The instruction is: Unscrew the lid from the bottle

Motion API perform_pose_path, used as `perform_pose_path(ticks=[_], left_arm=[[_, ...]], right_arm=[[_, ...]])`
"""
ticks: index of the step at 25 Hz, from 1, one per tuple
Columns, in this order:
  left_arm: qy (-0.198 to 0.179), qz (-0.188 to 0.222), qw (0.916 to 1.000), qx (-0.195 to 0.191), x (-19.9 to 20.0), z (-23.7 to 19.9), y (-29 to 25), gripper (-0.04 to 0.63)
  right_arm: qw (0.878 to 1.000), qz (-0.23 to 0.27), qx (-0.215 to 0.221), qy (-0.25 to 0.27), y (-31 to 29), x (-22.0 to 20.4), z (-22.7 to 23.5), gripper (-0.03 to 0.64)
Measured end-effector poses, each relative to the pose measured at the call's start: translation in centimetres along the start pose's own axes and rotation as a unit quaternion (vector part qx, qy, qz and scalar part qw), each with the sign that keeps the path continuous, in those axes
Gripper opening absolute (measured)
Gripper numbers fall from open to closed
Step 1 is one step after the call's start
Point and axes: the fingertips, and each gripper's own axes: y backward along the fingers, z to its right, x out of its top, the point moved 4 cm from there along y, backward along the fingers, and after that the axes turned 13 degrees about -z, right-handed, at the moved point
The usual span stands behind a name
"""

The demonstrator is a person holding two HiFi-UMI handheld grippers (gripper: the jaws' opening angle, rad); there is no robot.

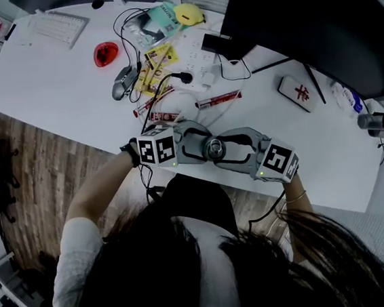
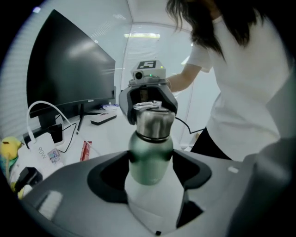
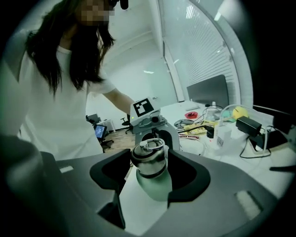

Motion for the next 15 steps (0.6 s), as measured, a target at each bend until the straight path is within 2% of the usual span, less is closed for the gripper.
perform_pose_path(ticks=[3, 5, 8, 11, 15], left_arm=[[0.02, 0.02, 0.9993, 0.024, 0.0, 0.4, -0.1, 0.344], [0.033, 0.032, 0.998, 0.044, 0.2, 0.6, -0.2, 0.344], [0.063, 0.045, 0.9938, 0.08, 0.2, 1.0, -0.4, 0.344], [0.095, 0.061, 0.9866, 0.117, 0.2, 1.5, -0.6, 0.344], [0.13, 0.081, 0.9749, 0.161, 0.3, 2.2, -0.8, 0.344]], right_arm=[[0.995, 0.049, -0.071, -0.046, 0.4, 0.1, -0.7, 0.23], [0.985, 0.091, -0.13, -0.075, 0.8, 0.5, -1.2, 0.229], [0.96, 0.135, -0.213, -0.121, 0.8, 0.6, -2.1, 0.229], [0.933, 0.154, -0.283, -0.161, 0.1, -0.2, -2.5, 0.23], [0.903, 0.16, -0.346, -0.197, -0.7, -0.7, -2.8, 0.229]])
